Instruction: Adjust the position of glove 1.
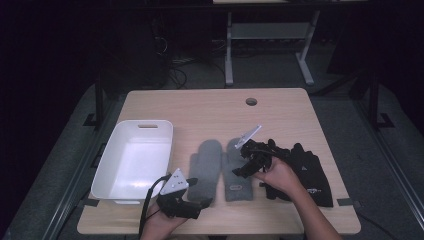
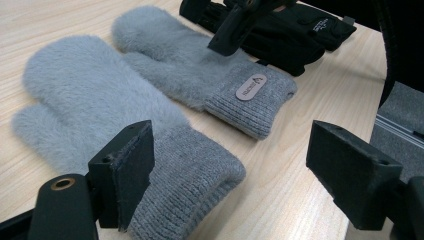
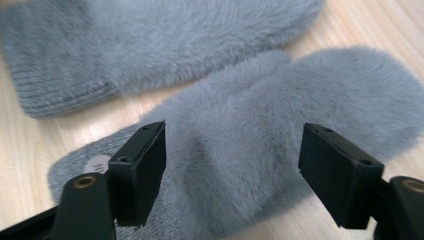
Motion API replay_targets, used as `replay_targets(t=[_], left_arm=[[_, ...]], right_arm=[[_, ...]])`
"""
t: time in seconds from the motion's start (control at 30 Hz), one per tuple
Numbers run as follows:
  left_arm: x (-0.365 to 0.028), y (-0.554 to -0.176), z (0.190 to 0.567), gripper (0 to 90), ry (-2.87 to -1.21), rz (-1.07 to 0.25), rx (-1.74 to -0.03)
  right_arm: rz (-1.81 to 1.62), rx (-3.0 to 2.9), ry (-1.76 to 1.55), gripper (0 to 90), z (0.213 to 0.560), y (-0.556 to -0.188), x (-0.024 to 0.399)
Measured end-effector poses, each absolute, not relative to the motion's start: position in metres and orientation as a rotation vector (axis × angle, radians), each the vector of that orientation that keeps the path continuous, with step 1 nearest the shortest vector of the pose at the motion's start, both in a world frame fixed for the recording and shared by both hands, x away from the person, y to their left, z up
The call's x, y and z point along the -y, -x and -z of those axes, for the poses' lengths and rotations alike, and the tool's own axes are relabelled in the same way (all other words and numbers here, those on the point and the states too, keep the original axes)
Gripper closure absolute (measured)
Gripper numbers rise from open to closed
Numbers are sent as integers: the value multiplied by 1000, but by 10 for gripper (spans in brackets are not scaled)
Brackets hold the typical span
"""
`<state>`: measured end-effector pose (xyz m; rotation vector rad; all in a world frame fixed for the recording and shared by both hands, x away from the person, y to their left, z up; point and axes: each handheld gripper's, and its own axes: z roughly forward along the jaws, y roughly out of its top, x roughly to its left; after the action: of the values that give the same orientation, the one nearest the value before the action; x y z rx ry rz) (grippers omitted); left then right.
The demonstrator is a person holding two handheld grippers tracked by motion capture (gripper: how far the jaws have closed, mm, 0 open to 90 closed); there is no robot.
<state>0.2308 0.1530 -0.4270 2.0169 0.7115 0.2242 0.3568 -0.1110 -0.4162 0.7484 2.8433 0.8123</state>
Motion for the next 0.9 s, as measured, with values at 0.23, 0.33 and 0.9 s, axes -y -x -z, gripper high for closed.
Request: replay_targets(t=[0.23,0.33,0.9], left_arm=[[-152,-231,428,190,-2023,-218,-711],[-152,-231,428,190,-2022,-217,-712],[-152,-230,428,191,-2028,-219,-711]], right_arm=[[-724,-2873,-755,315,429,-362,107],[-676,-2886,-755,323,433,-364,105],[-677,-2883,-831,569,443,-359,108]])
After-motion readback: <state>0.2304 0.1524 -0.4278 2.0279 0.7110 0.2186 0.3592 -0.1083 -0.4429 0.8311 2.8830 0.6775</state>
